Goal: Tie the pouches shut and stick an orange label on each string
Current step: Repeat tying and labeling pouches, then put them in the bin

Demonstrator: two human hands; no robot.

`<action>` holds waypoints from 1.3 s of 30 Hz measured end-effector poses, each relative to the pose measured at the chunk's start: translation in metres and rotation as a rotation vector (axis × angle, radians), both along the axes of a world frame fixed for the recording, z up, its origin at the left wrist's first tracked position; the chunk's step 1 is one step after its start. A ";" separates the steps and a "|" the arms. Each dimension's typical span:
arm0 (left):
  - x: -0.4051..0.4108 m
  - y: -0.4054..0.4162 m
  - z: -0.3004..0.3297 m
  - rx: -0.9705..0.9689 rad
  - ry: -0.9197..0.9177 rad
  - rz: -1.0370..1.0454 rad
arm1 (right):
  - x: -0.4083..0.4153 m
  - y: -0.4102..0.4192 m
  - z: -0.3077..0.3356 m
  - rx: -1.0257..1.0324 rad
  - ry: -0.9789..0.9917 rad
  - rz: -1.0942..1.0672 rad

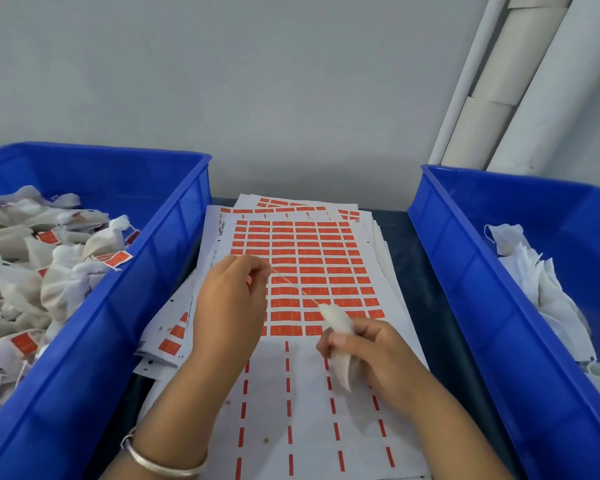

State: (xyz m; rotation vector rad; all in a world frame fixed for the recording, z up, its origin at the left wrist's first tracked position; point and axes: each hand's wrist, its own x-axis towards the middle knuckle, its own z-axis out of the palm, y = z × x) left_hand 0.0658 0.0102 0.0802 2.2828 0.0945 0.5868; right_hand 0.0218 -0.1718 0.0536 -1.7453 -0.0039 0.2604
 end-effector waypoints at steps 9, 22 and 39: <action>-0.016 -0.022 -0.034 0.274 0.244 -0.567 | 0.009 -0.016 -0.003 0.369 -0.084 -0.289; -0.025 -0.023 -0.026 -0.110 0.083 -0.624 | 0.002 0.007 -0.015 -0.372 -0.343 0.016; -0.017 -0.023 -0.034 -0.576 0.439 -0.540 | 0.000 0.006 -0.016 -0.333 -0.350 -0.021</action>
